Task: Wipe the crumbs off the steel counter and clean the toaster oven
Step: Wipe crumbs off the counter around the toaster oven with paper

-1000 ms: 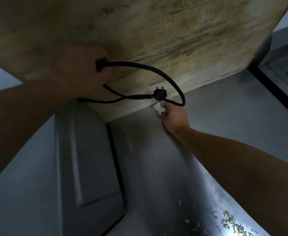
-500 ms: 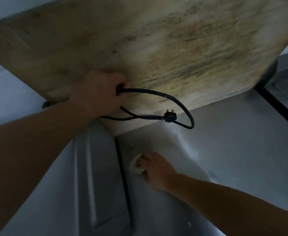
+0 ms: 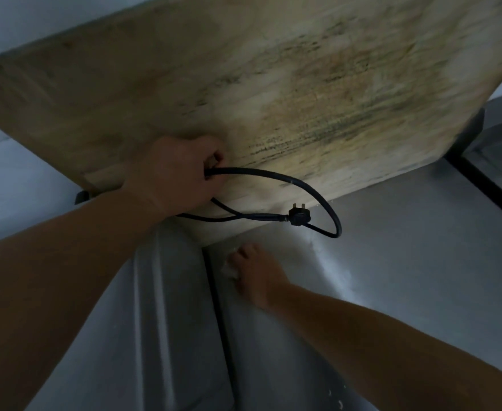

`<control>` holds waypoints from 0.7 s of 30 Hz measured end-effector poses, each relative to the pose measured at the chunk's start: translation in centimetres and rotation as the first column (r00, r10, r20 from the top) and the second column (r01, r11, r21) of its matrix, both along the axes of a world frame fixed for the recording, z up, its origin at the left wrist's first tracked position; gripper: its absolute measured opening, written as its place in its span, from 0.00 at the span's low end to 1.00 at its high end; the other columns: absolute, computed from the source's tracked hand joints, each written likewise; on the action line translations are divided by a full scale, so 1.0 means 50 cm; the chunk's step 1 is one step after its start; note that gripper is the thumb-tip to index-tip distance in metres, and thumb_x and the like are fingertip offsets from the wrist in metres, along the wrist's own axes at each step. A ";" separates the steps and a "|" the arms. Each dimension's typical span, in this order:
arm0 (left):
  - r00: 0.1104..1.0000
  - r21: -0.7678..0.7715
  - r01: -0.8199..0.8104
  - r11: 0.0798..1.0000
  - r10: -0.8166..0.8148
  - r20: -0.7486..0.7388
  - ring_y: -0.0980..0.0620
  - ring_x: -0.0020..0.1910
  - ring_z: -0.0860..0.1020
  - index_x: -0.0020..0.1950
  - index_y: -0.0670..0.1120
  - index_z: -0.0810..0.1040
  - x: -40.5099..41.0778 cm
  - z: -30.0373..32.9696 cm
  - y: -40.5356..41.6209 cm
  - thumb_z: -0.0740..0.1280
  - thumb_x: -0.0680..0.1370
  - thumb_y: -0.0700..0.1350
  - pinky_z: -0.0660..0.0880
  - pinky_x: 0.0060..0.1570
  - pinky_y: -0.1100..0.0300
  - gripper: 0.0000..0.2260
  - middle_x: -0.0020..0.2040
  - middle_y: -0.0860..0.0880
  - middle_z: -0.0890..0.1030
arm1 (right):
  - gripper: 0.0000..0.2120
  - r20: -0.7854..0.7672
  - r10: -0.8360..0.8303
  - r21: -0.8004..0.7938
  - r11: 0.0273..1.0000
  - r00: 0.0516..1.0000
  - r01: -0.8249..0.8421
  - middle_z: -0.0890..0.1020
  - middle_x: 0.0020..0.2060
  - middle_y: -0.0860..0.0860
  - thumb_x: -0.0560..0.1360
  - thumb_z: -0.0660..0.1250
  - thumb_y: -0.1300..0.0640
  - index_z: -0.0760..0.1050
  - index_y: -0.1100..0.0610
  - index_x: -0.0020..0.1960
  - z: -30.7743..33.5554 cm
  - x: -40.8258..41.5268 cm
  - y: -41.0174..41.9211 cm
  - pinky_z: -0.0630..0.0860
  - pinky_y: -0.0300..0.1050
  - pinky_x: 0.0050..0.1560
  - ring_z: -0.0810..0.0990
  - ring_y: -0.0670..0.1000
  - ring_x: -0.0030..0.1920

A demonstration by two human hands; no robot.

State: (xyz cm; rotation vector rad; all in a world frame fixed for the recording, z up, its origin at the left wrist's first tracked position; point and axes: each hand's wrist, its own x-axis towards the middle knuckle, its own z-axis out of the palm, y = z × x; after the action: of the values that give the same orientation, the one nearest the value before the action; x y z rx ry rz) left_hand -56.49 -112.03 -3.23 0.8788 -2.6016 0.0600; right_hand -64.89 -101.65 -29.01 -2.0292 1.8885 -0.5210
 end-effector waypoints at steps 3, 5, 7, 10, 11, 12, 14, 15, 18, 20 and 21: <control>0.999 0.016 0.042 0.999 -0.042 -0.007 0.43 0.33 0.81 0.50 0.46 0.83 0.001 -0.001 -0.006 0.66 0.70 0.51 0.78 0.38 0.55 0.14 0.37 0.47 0.84 | 0.22 0.004 0.166 -0.010 0.986 0.986 -0.166 0.77 0.51 0.54 0.66 0.72 0.52 0.76 0.54 0.59 -0.011 0.030 0.074 0.76 0.50 0.48 0.75 0.59 0.49; 0.999 0.016 0.049 0.999 -0.049 -0.005 0.44 0.33 0.81 0.50 0.47 0.83 0.004 -0.001 -0.010 0.64 0.70 0.52 0.79 0.38 0.54 0.15 0.37 0.48 0.84 | 0.17 0.003 0.310 0.019 0.950 0.951 -0.310 0.77 0.49 0.53 0.68 0.67 0.51 0.76 0.54 0.55 -0.016 0.040 0.112 0.76 0.52 0.47 0.75 0.59 0.48; 0.998 0.025 0.067 0.997 -0.066 -0.008 0.44 0.33 0.81 0.51 0.48 0.83 0.005 -0.006 -0.016 0.61 0.71 0.56 0.80 0.37 0.51 0.17 0.37 0.48 0.84 | 0.15 0.039 0.331 -0.018 0.944 0.943 -0.331 0.78 0.48 0.53 0.70 0.62 0.50 0.77 0.54 0.53 -0.010 0.033 0.124 0.77 0.49 0.46 0.77 0.58 0.47; 0.997 0.010 0.074 0.997 -0.074 -0.015 0.45 0.33 0.81 0.50 0.51 0.82 0.009 -0.017 -0.028 0.61 0.71 0.57 0.80 0.36 0.49 0.17 0.36 0.50 0.83 | 0.16 0.190 0.136 -0.105 0.987 0.972 -0.118 0.77 0.50 0.54 0.72 0.62 0.51 0.77 0.55 0.56 0.033 0.018 0.076 0.75 0.45 0.46 0.77 0.57 0.49; 0.997 0.001 0.078 0.997 -0.078 -0.021 0.45 0.33 0.81 0.50 0.51 0.81 0.011 -0.021 -0.031 0.61 0.70 0.56 0.80 0.36 0.49 0.15 0.36 0.50 0.83 | 0.16 0.248 0.060 -0.114 0.993 0.967 -0.032 0.77 0.51 0.55 0.72 0.64 0.53 0.77 0.56 0.58 0.045 0.014 0.045 0.74 0.45 0.48 0.76 0.57 0.50; 0.996 -0.004 0.084 0.996 -0.084 -0.025 0.45 0.33 0.81 0.49 0.52 0.80 0.013 -0.023 -0.031 0.62 0.70 0.55 0.80 0.36 0.50 0.13 0.36 0.50 0.83 | 0.15 0.284 0.009 -0.116 0.993 0.959 0.025 0.77 0.52 0.56 0.72 0.65 0.56 0.77 0.57 0.58 0.050 0.012 0.010 0.73 0.45 0.50 0.76 0.57 0.52; 0.995 -0.002 0.097 0.995 -0.097 -0.016 0.47 0.33 0.80 0.49 0.53 0.79 0.017 -0.022 -0.031 0.64 0.70 0.53 0.79 0.35 0.51 0.11 0.36 0.51 0.82 | 0.17 0.255 -0.028 -0.094 0.994 0.967 0.053 0.77 0.55 0.57 0.72 0.66 0.60 0.77 0.59 0.60 0.053 0.009 -0.055 0.76 0.47 0.53 0.76 0.59 0.54; 0.994 0.003 0.106 0.994 -0.106 -0.004 0.48 0.33 0.80 0.49 0.53 0.80 0.018 -0.020 -0.029 0.64 0.70 0.53 0.79 0.35 0.52 0.10 0.36 0.52 0.82 | 0.17 0.217 -0.015 -0.060 0.998 0.976 0.029 0.77 0.56 0.57 0.73 0.67 0.60 0.76 0.58 0.62 0.048 0.009 -0.078 0.77 0.50 0.53 0.76 0.60 0.55; 0.994 0.030 0.104 0.994 -0.105 0.024 0.47 0.34 0.80 0.47 0.52 0.80 0.018 -0.012 -0.030 0.62 0.70 0.55 0.79 0.36 0.51 0.12 0.36 0.52 0.82 | 0.19 0.082 0.053 0.017 0.998 0.995 -0.054 0.75 0.58 0.57 0.77 0.65 0.53 0.74 0.56 0.66 0.027 0.022 -0.101 0.73 0.51 0.57 0.73 0.61 0.57; 0.995 0.045 0.101 0.994 -0.101 0.019 0.46 0.34 0.81 0.47 0.52 0.80 0.016 -0.014 -0.031 0.61 0.69 0.56 0.80 0.37 0.50 0.14 0.36 0.52 0.82 | 0.21 -0.021 0.120 0.065 0.991 0.993 -0.119 0.74 0.59 0.56 0.75 0.58 0.49 0.74 0.53 0.65 0.010 0.047 -0.083 0.72 0.54 0.58 0.71 0.61 0.57; 0.995 0.047 0.100 0.994 -0.100 0.019 0.46 0.34 0.81 0.47 0.52 0.80 0.016 -0.015 -0.032 0.60 0.68 0.56 0.80 0.37 0.50 0.14 0.36 0.52 0.82 | 0.24 -0.045 0.168 0.085 0.983 0.985 -0.164 0.74 0.58 0.55 0.72 0.54 0.47 0.74 0.53 0.63 0.002 0.060 -0.064 0.72 0.56 0.56 0.70 0.61 0.56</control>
State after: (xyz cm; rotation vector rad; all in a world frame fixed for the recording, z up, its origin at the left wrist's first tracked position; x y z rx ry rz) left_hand -55.69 -113.65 -4.01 0.7660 -2.6725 -0.0186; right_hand -61.90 -104.87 -28.93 -2.1416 1.7189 -0.3466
